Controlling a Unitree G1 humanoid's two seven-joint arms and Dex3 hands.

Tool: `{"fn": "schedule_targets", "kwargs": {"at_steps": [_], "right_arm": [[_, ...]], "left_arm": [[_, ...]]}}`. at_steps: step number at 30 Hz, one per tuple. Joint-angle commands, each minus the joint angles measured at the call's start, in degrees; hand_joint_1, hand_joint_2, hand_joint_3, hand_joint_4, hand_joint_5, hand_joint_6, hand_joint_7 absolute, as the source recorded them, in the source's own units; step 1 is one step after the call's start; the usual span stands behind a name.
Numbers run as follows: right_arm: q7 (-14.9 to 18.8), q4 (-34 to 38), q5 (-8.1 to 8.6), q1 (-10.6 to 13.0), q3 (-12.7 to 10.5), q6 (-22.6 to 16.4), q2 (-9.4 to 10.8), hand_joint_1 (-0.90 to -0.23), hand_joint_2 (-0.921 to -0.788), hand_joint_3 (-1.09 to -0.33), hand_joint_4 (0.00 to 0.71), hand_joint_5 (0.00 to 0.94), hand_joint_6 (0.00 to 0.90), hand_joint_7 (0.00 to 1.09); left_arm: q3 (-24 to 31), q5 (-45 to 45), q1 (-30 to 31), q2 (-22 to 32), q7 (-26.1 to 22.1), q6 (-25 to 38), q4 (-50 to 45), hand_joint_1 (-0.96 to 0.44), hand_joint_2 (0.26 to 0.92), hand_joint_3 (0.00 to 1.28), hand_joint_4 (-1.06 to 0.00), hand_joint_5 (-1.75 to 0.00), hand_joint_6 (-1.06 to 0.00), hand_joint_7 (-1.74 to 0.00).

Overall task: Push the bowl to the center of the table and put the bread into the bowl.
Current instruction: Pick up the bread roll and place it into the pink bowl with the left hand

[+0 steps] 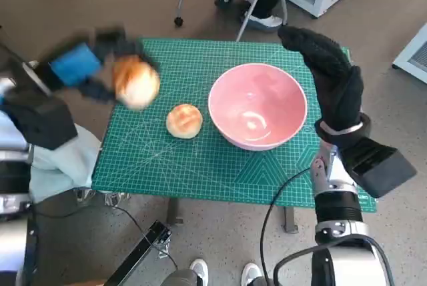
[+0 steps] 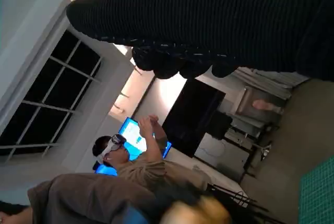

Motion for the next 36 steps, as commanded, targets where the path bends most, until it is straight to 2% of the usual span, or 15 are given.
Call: {"fn": "schedule_targets", "kwargs": {"at_steps": [1,7,15,24,26,28,29,30,31,34,36], "right_arm": [[0.78,1.18,0.41,0.44,-0.53,-0.32,-0.61,-0.584,-0.921,-0.677,0.364,0.005,0.000,0.85],[0.80,0.41,0.40,1.05,-0.71,-0.61,-0.48,-0.583,-0.921,-0.676,0.365,0.005,0.002,0.84],[0.88,-0.46,0.64,1.87,-0.95,-0.66,-0.64,-0.587,-0.921,-0.669,0.366,0.005,0.007,0.83],[-0.24,-0.77,-0.52,2.77,-1.09,-1.90,-1.21,-0.567,-0.921,-0.674,0.369,0.006,0.009,0.81],[-0.43,-0.66,-0.72,2.87,-1.14,-2.22,-1.43,-0.567,-0.921,-0.680,0.367,0.004,0.009,0.81],[-0.54,-0.50,-0.75,2.91,-1.19,-2.41,-1.66,-0.575,-0.921,-0.685,0.365,0.003,0.010,0.80],[-0.61,-0.42,-0.75,2.91,-1.19,-2.47,-1.76,-0.580,-0.921,-0.685,0.364,0.003,0.011,0.80],[-0.65,-0.50,-0.71,2.99,-1.20,-2.49,-1.88,-0.588,-0.921,-0.685,0.363,0.002,0.012,0.80],[-0.71,-0.54,-0.71,3.03,-1.19,-2.52,-1.95,-0.595,-0.921,-0.684,0.361,0.001,0.013,0.80],[-1.01,-0.80,-0.76,3.21,-1.18,-2.61,-2.07,-0.601,-0.921,-0.680,0.358,0.000,0.016,0.80],[-1.18,-0.80,-0.76,3.22,-1.19,-2.74,-2.18,-0.601,-0.921,-0.679,0.357,0.000,0.018,0.80]], "left_arm": [[-2.03,1.33,-4.11,-5.02,1.35,1.59,-1.07,0.00,0.911,0.06,-0.65,-1.16,-0.73,-1.11],[-6.41,6.29,-9.51,-10.43,2.85,-2.17,4.70,0.00,0.903,0.05,-0.68,-1.14,-0.76,-1.07],[-13.38,17.35,-15.67,-16.34,11.41,-5.99,19.03,0.00,0.919,0.04,-0.64,-1.19,-0.75,-1.07],[-19.09,25.02,-18.16,-21.30,19.26,-7.08,29.16,0.00,0.920,0.05,-0.64,-1.18,-0.72,-1.11],[-19.73,25.58,-18.08,-22.25,19.29,-6.36,30.66,0.00,0.920,0.06,-0.61,-1.20,-0.71,-1.13],[-20.36,25.89,-17.85,-23.03,18.01,-5.01,31.91,0.00,0.921,0.21,-0.44,-1.34,-0.56,-1.31],[-20.59,25.98,-17.74,-23.29,17.22,-4.37,32.36,-0.02,0.894,0.21,-0.35,-1.17,-0.45,-1.18],[-20.92,26.10,-17.67,-23.48,15.68,-3.25,32.70,-0.05,0.865,0.21,-0.24,-0.86,-0.29,-0.97],[-21.16,26.16,-17.66,-23.57,14.63,-2.48,32.92,-0.07,0.833,0.18,-0.16,-0.56,-0.18,-0.73],[-21.37,25.81,-17.91,-23.64,10.58,0.21,32.76,-0.10,0.780,0.15,-0.05,-0.18,-0.06,-0.43],[-20.80,24.91,-17.81,-23.47,8.37,1.39,32.18,-0.11,0.765,0.12,-0.03,-0.09,-0.03,-0.41]]}}
